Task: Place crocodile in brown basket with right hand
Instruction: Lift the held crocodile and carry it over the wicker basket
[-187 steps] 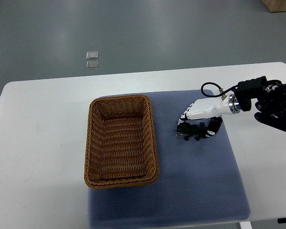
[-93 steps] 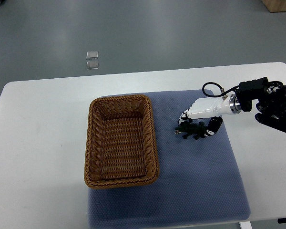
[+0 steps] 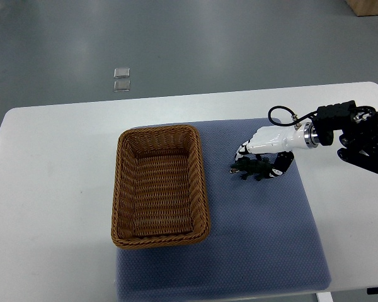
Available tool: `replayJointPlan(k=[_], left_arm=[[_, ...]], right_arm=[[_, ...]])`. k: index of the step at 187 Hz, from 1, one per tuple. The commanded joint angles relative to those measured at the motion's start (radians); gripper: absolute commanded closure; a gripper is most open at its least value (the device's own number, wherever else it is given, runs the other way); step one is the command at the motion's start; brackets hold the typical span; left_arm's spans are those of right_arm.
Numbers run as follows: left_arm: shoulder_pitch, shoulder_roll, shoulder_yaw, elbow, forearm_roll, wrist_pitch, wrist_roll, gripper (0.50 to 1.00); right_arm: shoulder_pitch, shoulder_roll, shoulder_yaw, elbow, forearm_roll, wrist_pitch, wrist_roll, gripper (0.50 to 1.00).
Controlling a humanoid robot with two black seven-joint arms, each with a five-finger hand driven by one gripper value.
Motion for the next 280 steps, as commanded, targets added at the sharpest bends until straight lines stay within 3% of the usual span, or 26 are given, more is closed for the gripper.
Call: replayJointPlan(k=[1, 208, 280], left_arm=[[0.0, 0.0, 0.0, 0.001, 0.0, 0.0, 0.0, 0.5], [0.0, 0.0, 0.0, -0.001, 0.0, 0.0, 0.0, 0.5], [0.0, 0.0, 0.0, 0.001, 0.0, 0.0, 0.0, 0.5]], right_arm=[[0.004, -0.001, 0.006, 0.0, 0.003, 0.0, 0.0, 1.0], [0.168, 0.05, 0.024, -0.001, 0.076, 0.012, 0.0, 1.0], [0.217, 0.168, 0.024, 0.003, 0.092, 0.017, 0.0, 1.0]])
